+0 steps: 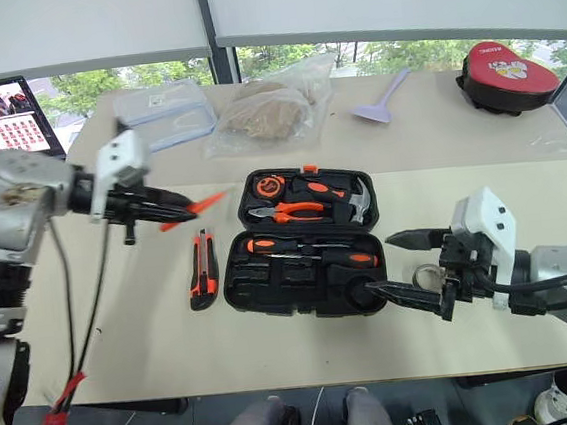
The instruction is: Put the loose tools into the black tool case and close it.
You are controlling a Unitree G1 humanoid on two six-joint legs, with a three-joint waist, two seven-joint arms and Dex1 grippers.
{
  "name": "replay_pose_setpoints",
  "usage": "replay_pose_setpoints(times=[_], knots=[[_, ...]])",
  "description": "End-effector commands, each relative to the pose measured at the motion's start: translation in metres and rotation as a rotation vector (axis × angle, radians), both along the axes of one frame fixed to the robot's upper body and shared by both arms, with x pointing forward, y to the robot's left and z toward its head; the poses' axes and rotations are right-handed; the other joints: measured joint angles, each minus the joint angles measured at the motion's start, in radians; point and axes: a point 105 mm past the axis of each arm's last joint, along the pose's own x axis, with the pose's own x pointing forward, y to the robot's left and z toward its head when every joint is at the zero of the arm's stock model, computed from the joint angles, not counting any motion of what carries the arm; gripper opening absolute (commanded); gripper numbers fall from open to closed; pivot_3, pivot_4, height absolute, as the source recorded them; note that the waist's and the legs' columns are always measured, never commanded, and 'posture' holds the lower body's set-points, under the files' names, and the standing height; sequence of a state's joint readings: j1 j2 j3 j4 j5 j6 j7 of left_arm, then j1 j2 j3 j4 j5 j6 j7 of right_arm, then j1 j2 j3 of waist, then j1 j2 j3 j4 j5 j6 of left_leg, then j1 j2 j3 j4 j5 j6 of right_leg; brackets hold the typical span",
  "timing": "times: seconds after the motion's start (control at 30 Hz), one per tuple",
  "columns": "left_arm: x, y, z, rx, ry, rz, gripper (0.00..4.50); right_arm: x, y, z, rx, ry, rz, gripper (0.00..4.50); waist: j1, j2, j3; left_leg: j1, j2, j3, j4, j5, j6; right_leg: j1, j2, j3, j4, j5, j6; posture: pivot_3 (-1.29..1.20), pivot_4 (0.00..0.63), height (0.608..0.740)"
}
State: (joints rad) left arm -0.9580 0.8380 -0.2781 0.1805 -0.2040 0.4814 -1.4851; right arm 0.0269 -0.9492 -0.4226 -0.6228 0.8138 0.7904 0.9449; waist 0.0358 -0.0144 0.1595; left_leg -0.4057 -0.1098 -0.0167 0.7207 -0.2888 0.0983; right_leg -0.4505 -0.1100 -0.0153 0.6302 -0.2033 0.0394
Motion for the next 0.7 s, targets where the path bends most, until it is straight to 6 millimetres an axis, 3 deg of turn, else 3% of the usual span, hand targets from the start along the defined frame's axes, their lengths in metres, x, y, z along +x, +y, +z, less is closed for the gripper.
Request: replay_pose_setpoints(times=[0.03,0.2,0.37,0.7], knots=[[-0.009,-0.031,-0.017,0.093,0.014,-0.155,0.43,-0.004,0.001,0.008,-0.011,-0.044,0.004,4.50,-0.001,0.000,0.000,0.000,0.000,0.000,0.000,0.000,0.000,0.000,0.000,0.000,0.000,0.000,0.000,0.00,0.150,0.722],[-0.006,-0.056,-0.047,0.192,0.046,-0.185,0.43,-0.001,0.002,0.007,-0.014,-0.067,-0.018,4.50,-0.009,0.000,0.000,0.000,0.002,0.001,0.000,0.001,0.000,-0.002,0.002,0.002,0.002,0.000,-0.001,0.00,0.150,0.722],[0.005,-0.074,-0.063,0.212,0.062,-0.119,0.43,-0.003,0.005,0.006,-0.014,-0.069,-0.015,4.50,-0.008,0.000,0.000,-0.001,0.002,0.001,0.000,0.001,0.000,-0.002,0.002,0.002,0.002,0.000,0.000,0.00,0.150,0.722],[0.009,-0.082,-0.087,0.291,0.068,-0.115,0.43,0.002,0.004,0.006,-0.003,-0.088,-0.036,4.50,0.003,0.000,0.000,0.000,0.002,0.001,0.001,0.001,0.000,-0.001,0.001,0.002,0.002,0.000,0.000,0.00,0.150,0.722]])
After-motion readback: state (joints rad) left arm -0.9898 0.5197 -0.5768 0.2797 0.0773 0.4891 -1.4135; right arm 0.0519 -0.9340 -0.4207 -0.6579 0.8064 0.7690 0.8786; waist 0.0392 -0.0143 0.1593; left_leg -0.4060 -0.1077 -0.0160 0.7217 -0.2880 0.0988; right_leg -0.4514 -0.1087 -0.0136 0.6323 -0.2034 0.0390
